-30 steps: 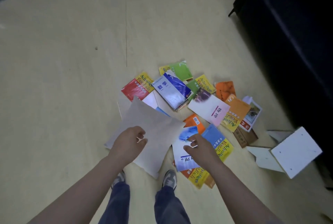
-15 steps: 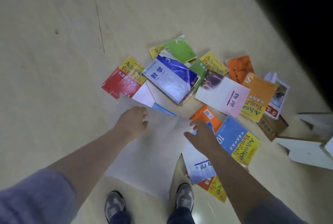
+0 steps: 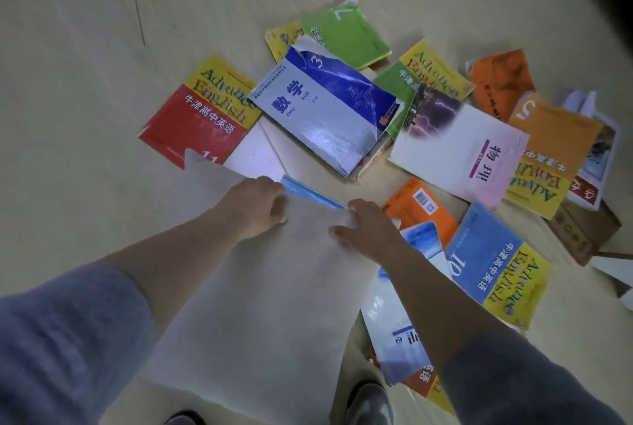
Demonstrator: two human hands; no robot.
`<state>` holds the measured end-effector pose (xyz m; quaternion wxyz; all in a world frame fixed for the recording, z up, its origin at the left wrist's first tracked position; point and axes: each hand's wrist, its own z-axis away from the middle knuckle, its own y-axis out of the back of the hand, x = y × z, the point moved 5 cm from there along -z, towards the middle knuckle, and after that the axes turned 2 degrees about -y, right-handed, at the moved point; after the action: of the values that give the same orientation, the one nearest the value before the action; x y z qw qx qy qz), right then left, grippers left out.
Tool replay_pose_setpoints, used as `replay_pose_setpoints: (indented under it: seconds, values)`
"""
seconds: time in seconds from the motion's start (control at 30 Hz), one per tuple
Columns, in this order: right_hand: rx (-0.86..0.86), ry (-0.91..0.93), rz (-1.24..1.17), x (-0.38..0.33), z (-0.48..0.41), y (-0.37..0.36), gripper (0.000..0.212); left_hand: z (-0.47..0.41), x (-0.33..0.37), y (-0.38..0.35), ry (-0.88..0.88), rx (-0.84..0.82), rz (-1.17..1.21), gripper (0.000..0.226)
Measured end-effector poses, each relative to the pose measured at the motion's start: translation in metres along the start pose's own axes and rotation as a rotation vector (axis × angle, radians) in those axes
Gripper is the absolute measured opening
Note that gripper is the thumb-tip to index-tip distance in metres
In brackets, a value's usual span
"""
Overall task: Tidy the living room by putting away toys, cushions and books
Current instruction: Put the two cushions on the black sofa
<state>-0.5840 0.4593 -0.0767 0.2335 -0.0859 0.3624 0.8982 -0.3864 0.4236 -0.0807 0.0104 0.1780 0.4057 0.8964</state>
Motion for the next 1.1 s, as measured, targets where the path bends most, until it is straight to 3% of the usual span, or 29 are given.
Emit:
replay_pose_setpoints:
  seconds: [0.2,0.4,0.7,0.87,0.93,1.0,1.1]
  values:
    - [-0.005,0.029,0.078,0.013,-0.033,-0.026,0.059,-0.032,-0.014,-0.029,-0.058,0.022,-0.142,0.036]
    - [0.011,0.025,0.230,0.025,-0.060,-0.045,0.067,-0.063,-0.022,-0.050,-0.070,-0.068,-0.240,0.043]
    - [-0.007,0.076,0.250,0.032,-0.088,-0.054,0.060,-0.094,-0.014,-0.058,-0.016,-0.145,-0.244,0.034]
    - [0.065,0.148,0.186,0.020,-0.071,-0.061,0.039,-0.079,-0.008,-0.060,-0.097,-0.011,-0.324,0.027]
    - [0.053,0.172,0.183,0.019,-0.055,-0.069,0.038,-0.060,-0.003,-0.064,-0.157,0.050,-0.366,0.030]
    - [0.041,0.192,0.177,0.019,-0.035,-0.074,0.039,-0.036,0.005,-0.066,-0.307,0.222,-0.404,0.027]
    - [0.033,0.207,0.145,0.020,-0.002,-0.076,0.037,-0.002,0.010,-0.063,-0.383,0.284,-0.348,0.037]
